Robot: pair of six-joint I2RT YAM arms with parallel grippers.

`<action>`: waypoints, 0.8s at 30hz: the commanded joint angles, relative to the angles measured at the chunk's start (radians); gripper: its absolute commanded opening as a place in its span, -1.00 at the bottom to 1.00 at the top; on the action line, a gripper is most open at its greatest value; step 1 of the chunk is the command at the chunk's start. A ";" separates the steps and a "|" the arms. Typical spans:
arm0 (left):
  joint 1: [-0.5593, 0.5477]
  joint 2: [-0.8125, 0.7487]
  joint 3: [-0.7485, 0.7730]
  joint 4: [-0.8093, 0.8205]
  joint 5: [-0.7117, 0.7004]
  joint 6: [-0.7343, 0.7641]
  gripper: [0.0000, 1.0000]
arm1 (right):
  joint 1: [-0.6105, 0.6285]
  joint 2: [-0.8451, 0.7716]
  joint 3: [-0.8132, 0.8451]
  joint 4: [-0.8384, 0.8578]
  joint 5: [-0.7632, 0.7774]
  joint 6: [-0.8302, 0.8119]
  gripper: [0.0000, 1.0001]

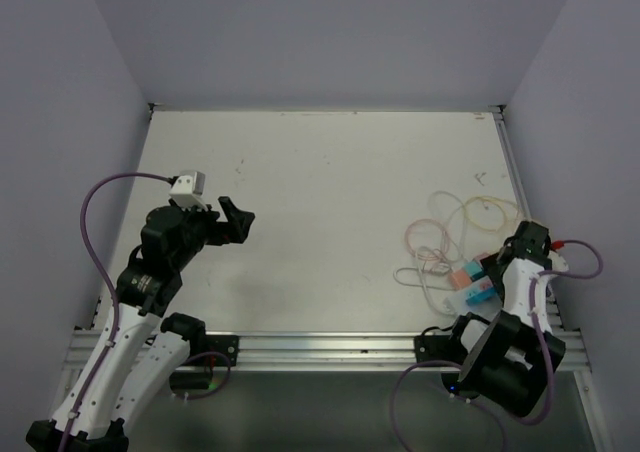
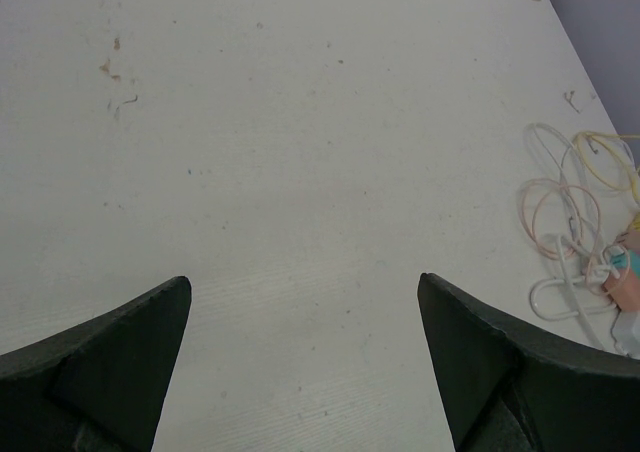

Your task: Pull the plug off the socket

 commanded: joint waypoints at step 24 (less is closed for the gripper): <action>-0.006 0.014 -0.002 -0.003 0.001 -0.022 0.99 | 1.055 0.573 0.417 0.274 -0.229 -0.318 0.09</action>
